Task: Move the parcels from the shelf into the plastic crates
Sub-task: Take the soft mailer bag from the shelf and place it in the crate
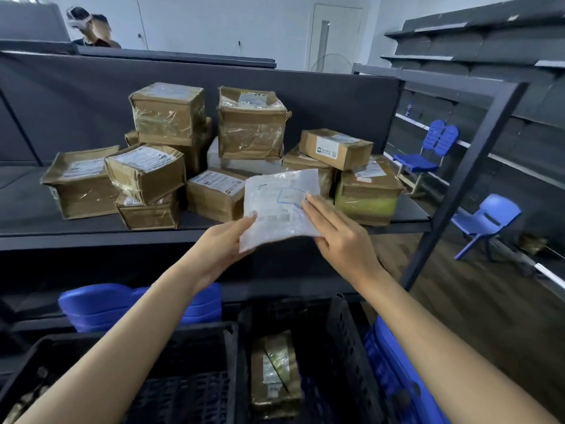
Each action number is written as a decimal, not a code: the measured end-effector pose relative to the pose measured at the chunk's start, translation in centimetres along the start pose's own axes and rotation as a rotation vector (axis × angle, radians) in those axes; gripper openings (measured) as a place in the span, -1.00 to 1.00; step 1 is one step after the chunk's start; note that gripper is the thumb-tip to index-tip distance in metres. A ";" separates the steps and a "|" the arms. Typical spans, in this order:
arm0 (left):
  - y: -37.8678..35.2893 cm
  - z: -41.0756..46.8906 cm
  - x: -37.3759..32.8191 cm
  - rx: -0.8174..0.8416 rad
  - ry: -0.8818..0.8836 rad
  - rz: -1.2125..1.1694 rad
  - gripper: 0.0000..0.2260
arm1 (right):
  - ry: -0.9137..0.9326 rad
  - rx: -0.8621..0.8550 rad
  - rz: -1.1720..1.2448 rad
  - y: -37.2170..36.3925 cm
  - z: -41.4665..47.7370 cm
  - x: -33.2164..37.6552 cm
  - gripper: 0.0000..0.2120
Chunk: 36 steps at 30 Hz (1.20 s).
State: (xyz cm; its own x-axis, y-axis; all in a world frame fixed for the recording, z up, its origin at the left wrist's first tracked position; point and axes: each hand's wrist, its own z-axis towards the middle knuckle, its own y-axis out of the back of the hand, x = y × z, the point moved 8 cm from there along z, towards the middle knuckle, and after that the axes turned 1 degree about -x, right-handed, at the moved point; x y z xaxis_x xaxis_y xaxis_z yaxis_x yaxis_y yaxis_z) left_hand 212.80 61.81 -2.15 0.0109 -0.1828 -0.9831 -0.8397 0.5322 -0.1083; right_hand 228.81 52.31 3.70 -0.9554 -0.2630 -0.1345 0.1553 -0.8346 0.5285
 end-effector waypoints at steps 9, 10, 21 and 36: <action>-2.8 -5.7 3.6 -0.222 -0.038 -0.195 -0.78 | -0.377 0.470 0.618 0.9 -8.1 0.8 -0.10; -2.9 -6.3 4.0 -0.239 -0.050 -0.189 -0.79 | -0.533 0.500 0.749 0.9 -9.0 0.7 -0.05; -5.7 -11.6 5.1 -0.152 -0.142 -0.198 -0.67 | -1.350 0.285 1.461 0.6 -12.0 4.2 -0.69; -2.4 -12.3 7.7 -0.341 -0.101 -0.155 -0.71 | -1.477 0.173 1.500 -0.4 -13.4 5.2 -0.75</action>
State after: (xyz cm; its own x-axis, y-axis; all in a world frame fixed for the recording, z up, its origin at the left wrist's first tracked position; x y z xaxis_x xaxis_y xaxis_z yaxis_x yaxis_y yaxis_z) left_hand 208.26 48.97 -7.66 0.1912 -0.1480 -0.9703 -0.9560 0.1962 -0.2183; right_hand 227.10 44.79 -8.44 0.3907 0.0298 0.9200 0.8708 -0.3359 -0.3589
